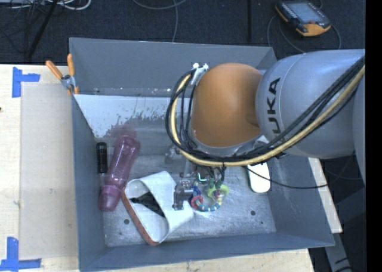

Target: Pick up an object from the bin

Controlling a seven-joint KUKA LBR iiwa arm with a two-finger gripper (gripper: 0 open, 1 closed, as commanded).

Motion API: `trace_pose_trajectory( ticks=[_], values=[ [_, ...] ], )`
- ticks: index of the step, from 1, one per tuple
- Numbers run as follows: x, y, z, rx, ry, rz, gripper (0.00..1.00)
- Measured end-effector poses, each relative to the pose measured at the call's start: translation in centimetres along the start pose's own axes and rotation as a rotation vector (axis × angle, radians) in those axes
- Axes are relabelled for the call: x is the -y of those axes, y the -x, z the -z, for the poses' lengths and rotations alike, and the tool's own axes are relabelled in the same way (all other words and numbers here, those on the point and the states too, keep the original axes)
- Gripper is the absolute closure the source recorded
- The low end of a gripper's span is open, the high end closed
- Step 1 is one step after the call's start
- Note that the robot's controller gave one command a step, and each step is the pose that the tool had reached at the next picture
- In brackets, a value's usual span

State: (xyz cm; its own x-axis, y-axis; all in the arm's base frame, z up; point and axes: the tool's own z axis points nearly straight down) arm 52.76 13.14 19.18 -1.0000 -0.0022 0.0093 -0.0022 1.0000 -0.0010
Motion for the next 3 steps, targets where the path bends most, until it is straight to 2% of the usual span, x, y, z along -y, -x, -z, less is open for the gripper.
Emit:
trace_pose_trajectory(
  ticks=[1, 2, 3],
  values=[
    [0.1, 0.2, 0.4, 0.007, 0.001, -0.003, 0.0],
    [0.0, -1.9, -4.0, 0.015, 0.002, 0.039, 0.0],
    [-1.9, 0.4, -7.8, 0.004, -0.001, 0.181, 0.0]
  ],
)
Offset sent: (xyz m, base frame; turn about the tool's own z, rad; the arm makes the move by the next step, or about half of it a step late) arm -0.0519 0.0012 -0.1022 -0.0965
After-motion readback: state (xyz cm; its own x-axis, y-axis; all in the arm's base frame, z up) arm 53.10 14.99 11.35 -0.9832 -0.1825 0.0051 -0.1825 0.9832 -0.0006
